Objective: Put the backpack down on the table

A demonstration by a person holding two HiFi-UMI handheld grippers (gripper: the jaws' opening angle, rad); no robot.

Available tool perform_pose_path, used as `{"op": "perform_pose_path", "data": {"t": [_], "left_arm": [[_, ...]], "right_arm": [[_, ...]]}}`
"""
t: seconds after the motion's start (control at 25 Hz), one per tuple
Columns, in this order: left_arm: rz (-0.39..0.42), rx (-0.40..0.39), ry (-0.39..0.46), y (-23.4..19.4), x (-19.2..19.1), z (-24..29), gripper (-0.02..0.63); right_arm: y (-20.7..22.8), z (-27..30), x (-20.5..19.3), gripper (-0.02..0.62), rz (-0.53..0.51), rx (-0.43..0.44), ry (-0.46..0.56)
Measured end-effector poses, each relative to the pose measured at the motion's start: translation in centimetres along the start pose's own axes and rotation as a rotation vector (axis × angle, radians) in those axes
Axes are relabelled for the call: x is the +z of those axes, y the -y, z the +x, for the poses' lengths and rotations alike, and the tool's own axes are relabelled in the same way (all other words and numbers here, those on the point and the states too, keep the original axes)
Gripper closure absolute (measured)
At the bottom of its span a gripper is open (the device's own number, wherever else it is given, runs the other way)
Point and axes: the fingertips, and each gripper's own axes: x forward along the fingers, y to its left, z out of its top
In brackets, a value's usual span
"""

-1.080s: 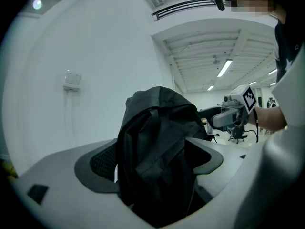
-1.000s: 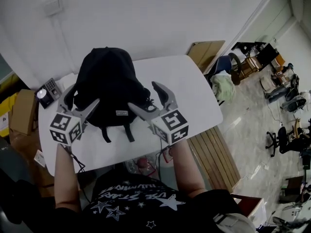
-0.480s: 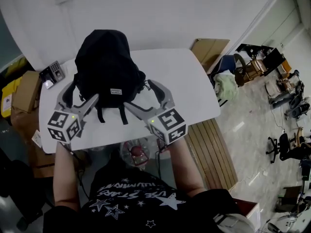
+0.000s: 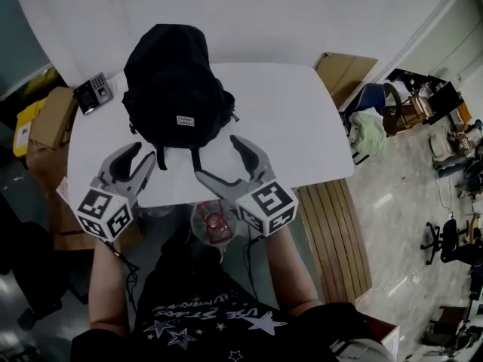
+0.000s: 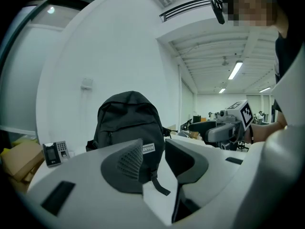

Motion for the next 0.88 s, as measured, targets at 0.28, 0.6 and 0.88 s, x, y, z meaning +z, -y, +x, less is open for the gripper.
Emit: {"op": "perform_pose_path", "data": {"t": [0.28,0.6,0.88], "left_arm": [[-0.030,-0.057,-0.050,2.2,-2.3,-0.1,0.552],[-0.076,-0.154,-0.041,3.4,-4.6,-3.3,0.552],[-0.092,-0.225,-0.040,3.4,-6.2,-8.9,0.552]], "right_arm": [[-1.4,-0.8,-2.3,0.161,0.001,0.013,-0.051],[-4.9,-2.0,-3.4,0.330,-0.006,-0.082,-0.094],[-10.9,-3.2,-3.1,0.403,-0.020,-0.195,-0.071]]}}
